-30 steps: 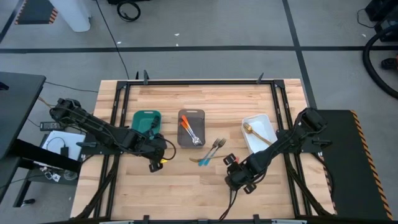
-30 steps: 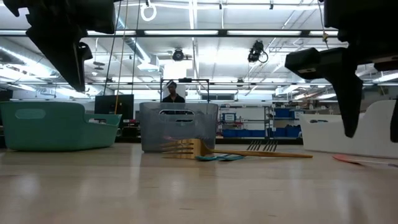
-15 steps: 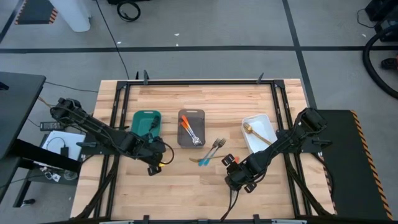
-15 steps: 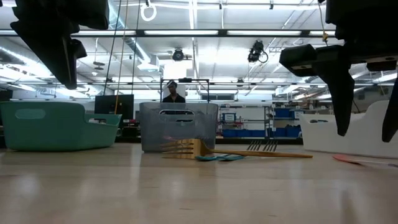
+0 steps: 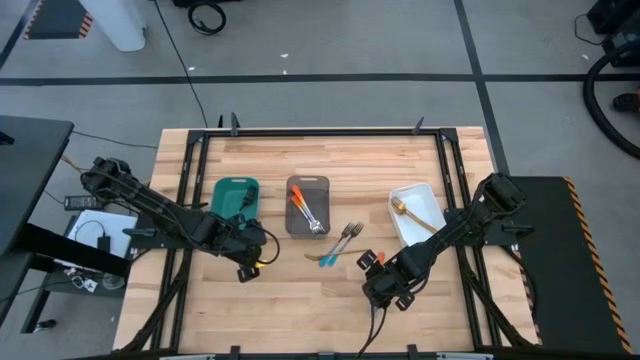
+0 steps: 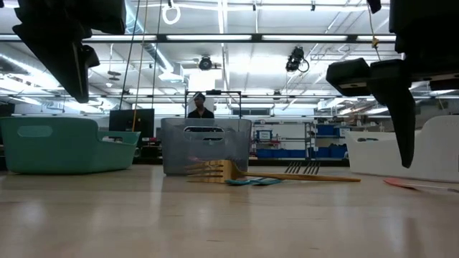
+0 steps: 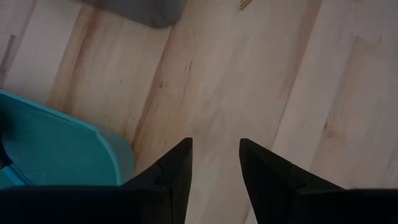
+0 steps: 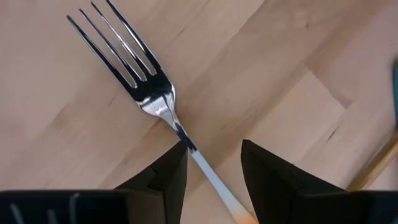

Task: Sort silverware by color (type)
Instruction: Put the orange fork into the black bin

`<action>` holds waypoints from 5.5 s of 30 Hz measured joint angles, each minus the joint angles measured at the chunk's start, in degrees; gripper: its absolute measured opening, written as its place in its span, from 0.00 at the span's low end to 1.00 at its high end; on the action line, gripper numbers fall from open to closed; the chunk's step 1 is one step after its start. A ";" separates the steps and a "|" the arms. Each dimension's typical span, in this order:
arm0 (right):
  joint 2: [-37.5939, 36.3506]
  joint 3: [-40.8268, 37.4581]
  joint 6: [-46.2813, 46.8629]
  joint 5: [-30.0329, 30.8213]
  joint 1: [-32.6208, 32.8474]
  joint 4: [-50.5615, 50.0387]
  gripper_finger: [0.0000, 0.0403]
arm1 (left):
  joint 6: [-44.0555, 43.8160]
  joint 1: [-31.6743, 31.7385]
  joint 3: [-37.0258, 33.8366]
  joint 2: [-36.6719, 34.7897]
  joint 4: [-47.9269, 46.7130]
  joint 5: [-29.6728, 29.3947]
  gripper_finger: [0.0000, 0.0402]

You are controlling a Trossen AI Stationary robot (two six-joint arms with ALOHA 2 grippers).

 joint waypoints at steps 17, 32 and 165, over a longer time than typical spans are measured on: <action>-0.02 -3.90 -3.63 -1.09 -0.06 4.53 0.39 | 0.09 0.00 -0.02 0.00 0.00 -0.01 0.35; -0.24 -6.34 -4.60 -2.19 -0.17 7.77 0.33 | 3.13 0.00 -0.07 0.00 2.69 -0.04 0.35; -3.96 -4.20 -78.05 37.90 -8.57 35.08 0.07 | 2.82 22.88 -0.04 24.02 72.52 12.74 0.23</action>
